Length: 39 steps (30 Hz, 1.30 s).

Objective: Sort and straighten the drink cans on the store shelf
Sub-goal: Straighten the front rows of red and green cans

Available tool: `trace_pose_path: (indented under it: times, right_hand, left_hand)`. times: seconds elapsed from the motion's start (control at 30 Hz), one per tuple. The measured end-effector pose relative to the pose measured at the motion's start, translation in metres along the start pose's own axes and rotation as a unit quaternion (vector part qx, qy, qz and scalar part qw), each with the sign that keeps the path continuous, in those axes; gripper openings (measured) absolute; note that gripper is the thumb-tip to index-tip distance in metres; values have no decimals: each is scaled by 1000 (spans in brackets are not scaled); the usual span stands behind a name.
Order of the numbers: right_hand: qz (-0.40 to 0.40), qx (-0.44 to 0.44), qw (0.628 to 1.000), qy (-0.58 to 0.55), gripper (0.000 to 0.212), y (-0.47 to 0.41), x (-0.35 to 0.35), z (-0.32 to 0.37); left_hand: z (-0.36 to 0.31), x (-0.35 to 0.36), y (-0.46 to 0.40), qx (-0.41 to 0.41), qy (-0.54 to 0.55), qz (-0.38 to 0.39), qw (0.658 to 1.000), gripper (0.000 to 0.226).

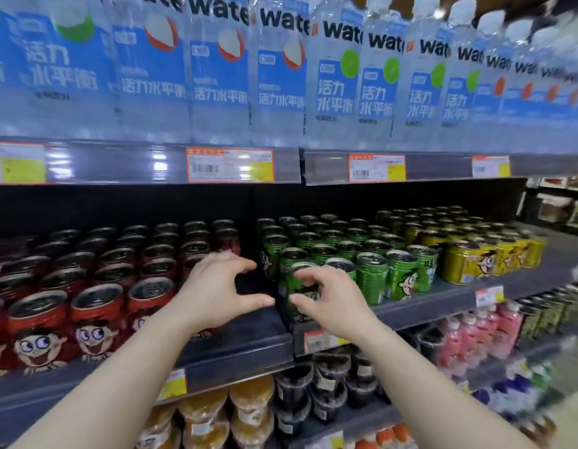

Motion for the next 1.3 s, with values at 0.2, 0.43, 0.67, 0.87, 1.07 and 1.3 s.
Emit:
trace_pose_path:
  times: [0.2,0.43,0.67,0.87,1.07,1.3]
  right_hand:
    - [-61,34,996,58,42,-18,-62,-83]
    - [-2,-57,970,235,84,-62,-65,-89]
    - [98,-130,967,197,59,-93,-63,-86]
    - [163,-161,968,100,66,-100,-67,-92]
    - [109,-100,987,57,55,-109,-111,-147]
    - [159,-76,965,193,70,-100,-110,-147]
  left_hand:
    - [-45,44,-49,7,23,30,999,95]
    - [-68,75,-69,-108,-42,37,993,100]
    - [-88,86,-39,-282,142,-67,946,76]
    - [-85,96,-27,-323,166,-42,931,61]
    - [-98,87,-28,-302,128,-140,934,92]
    - [-125,95,-60,-181,-23,-200,963,86]
Point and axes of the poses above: each hand's wrist, its own y-axis away from the middle knuckle, its own x-axis out of the palm, z = x × y, the point moved 1 cm from there along -y, towards the middle knuckle, and after that the axes turned 9 degrees about x, right-handed, at the moved point
